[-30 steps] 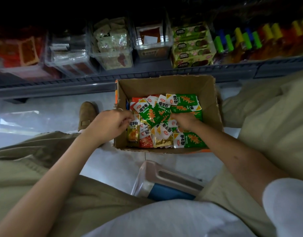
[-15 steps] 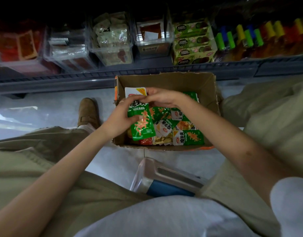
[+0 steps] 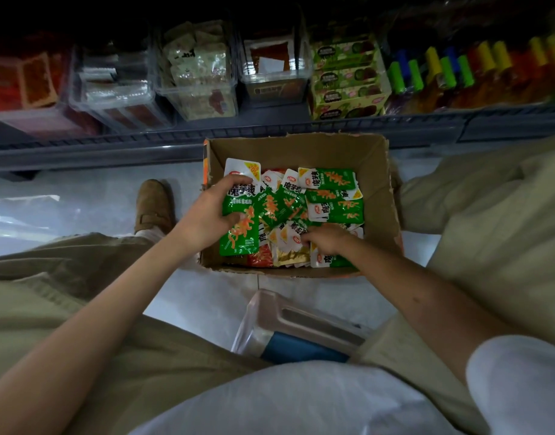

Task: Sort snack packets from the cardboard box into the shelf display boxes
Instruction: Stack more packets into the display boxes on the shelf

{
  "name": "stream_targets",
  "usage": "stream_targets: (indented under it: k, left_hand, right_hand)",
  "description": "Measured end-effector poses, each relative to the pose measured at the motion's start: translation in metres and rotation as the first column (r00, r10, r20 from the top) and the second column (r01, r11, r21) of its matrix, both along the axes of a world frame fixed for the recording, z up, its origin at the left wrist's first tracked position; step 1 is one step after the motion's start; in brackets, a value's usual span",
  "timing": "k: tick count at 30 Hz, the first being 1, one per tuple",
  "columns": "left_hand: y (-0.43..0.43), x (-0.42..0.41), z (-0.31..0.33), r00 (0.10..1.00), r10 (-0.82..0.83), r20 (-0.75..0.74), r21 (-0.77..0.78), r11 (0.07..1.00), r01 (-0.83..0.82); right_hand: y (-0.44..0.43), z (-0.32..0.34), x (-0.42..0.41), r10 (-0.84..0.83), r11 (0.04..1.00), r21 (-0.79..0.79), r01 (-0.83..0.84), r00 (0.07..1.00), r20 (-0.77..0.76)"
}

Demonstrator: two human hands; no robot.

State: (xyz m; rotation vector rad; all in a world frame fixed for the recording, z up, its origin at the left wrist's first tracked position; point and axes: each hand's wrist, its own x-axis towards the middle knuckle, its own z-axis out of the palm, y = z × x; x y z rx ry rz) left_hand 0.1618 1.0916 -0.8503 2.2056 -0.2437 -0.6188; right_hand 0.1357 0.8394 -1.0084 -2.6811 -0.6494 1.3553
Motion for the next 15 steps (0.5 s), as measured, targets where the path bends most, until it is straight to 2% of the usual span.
stream_targets:
  k: [5,7,11,15]
  left_hand:
    - [-0.001,0.001,0.001,1.0,-0.005,0.008,-0.001,1.0,0.005]
    - [-0.001,0.001,0.0,1.0,-0.015,0.01,-0.002,1.0,0.015]
    - [0.001,0.0,-0.001,1.0,-0.016,0.0,0.012,1.0,0.016]
    - [0.003,0.001,-0.002,1.0,-0.01,-0.005,0.027,1.0,0.011]
  right_hand:
    - [0.01,-0.003,0.007,-0.022,1.0,0.013,0.021,0.995,0.094]
    - [0.011,-0.003,0.009,-0.089,0.996,0.007,0.089,0.994,0.068]
    - [0.012,0.006,0.015,-0.106,0.994,-0.028,0.106,0.994,0.001]
    - [0.023,0.029,0.047,-0.299,0.941,0.166,0.294,0.954,0.005]
